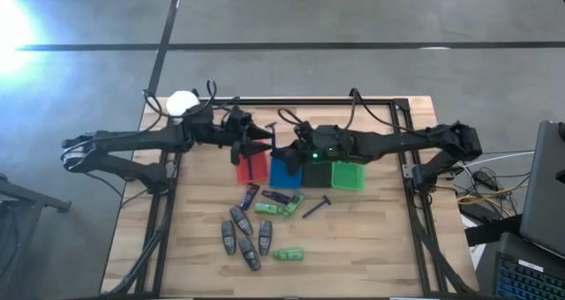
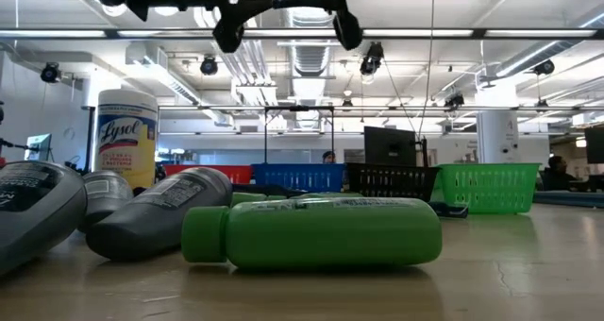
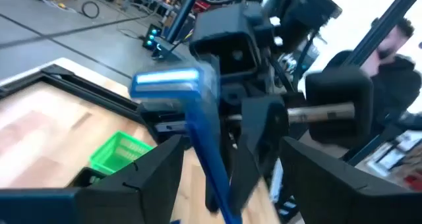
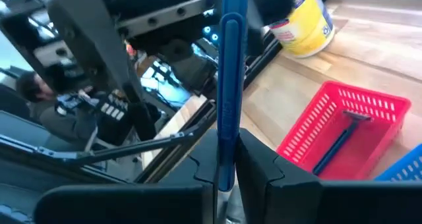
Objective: Pick & Place Travel size toiletries
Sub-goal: Put the razor into the red basket
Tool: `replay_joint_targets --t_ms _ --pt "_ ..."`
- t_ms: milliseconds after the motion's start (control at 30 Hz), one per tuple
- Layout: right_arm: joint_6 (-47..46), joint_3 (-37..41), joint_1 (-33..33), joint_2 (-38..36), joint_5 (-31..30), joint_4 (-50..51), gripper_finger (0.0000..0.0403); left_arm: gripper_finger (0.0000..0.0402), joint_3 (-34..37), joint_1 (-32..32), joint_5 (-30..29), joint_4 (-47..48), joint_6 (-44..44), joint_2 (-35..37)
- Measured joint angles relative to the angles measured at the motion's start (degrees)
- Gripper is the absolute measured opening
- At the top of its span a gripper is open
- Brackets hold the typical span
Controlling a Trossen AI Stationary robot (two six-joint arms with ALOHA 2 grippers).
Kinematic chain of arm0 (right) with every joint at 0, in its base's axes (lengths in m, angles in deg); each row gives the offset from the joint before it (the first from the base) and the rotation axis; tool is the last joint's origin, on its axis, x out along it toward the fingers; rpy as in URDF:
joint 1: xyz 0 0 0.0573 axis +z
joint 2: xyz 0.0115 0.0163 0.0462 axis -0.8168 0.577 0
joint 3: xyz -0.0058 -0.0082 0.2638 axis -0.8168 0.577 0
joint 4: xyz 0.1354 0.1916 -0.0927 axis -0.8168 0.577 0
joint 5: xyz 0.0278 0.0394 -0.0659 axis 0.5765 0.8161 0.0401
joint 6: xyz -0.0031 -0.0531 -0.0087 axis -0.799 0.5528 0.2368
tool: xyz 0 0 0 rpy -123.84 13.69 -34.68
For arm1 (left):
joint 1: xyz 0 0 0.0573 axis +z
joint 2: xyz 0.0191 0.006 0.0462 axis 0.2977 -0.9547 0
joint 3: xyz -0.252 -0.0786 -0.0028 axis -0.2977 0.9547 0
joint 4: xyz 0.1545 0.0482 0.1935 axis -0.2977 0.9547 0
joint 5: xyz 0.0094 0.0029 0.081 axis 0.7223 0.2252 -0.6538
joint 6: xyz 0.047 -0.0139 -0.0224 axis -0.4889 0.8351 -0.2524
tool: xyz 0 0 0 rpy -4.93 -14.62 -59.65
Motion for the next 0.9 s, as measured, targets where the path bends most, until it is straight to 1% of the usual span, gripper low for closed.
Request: replay_joint_targets --t_ms 133,233,333,400,600,733,867,900 --pt "1.7 -3.3 0.0 1.8 0.6 1.1 0.0023 0.0255 -0.5 1.0 0.4 0.0 1.2 -1.5" --pt "2.9 -5.5 0.0 2.8 0.8 1.1 0.0025 0.0252 -0.5 1.5 2.8 -0.8 1.2 -2.1" --pt "3.3 -5.9 -0.2 2.9 1.1 1.4 0.0026 0.0242 -0.6 1.5 3.8 -1.8 1.3 -2.5" --pt "3.2 -5.5 -0.2 2.7 1.0 1.7 0.0027 0.0228 -0.6 1.5 3.9 -3.0 1.3 -2.5" --pt "1.8 -4.5 -0.2 2.6 1.0 1.8 0.0027 0.0162 -0.8 1.8 3.9 -4.4 1.3 -2.2" --pt "1.8 -4.4 -0.2 2.6 0.8 1.5 0.0028 0.0107 -0.7 1.8 4.2 -3.5 -0.3 -2.5" --pt "2.4 -4.6 -0.4 2.7 0.3 1.9 0.0033 0.004 -0.5 1.8 4.1 -1.8 -2.2 -2.5" --pt "2.4 -4.6 -0.4 2.7 0.2 2.1 0.0038 0.0034 -0.6 1.9 3.5 -1.1 -2.6 -2.4"
